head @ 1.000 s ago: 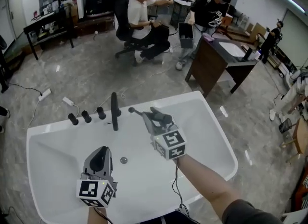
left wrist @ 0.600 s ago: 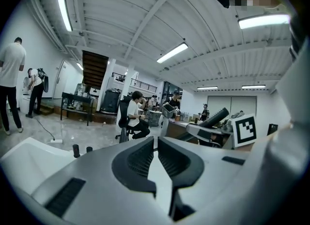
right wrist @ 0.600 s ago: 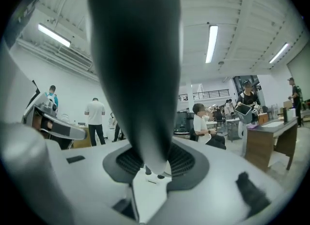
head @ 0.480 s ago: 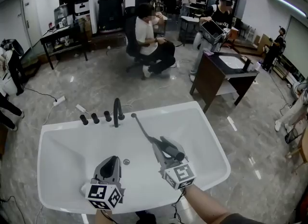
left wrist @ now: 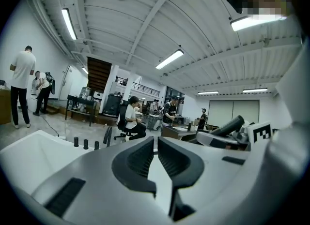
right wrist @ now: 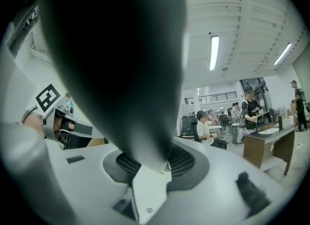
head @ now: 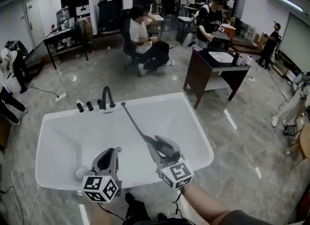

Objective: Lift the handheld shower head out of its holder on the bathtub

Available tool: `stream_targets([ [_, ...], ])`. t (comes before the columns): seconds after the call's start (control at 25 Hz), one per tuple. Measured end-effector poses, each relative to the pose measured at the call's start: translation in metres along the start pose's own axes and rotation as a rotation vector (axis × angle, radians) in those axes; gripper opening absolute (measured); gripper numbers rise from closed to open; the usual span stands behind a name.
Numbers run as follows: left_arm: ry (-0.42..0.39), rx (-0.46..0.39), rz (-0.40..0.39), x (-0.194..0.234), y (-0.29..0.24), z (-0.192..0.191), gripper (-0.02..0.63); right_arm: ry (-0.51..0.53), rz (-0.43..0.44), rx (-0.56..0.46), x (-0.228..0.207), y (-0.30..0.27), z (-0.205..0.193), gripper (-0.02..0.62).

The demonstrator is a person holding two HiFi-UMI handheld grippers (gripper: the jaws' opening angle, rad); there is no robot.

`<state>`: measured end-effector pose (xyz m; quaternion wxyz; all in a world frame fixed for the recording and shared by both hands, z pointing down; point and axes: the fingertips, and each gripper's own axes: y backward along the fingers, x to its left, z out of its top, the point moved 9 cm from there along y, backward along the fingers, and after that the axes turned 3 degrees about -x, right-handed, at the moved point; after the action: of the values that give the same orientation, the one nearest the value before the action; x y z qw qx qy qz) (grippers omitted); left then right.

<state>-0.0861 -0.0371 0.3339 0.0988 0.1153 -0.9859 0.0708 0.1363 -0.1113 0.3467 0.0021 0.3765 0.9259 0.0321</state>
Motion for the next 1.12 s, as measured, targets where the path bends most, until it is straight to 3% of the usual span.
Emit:
stream_targets([
  [0.36,0.001,0.017,0.016,-0.073,0.071,-0.025,0.035,-0.029,0.057,-0.002,0.024,0.099,0.006,0.137],
  [0.72,0.006,0.052,0.01,-0.099,0.105,-0.046,0.035,-0.064,0.026,0.026,0.037,0.15,-0.008,0.137],
  [1.12,0.007,0.086,-0.066,-0.12,0.16,-0.069,0.035,-0.038,-0.006,0.038,0.078,0.212,-0.004,0.137],
])
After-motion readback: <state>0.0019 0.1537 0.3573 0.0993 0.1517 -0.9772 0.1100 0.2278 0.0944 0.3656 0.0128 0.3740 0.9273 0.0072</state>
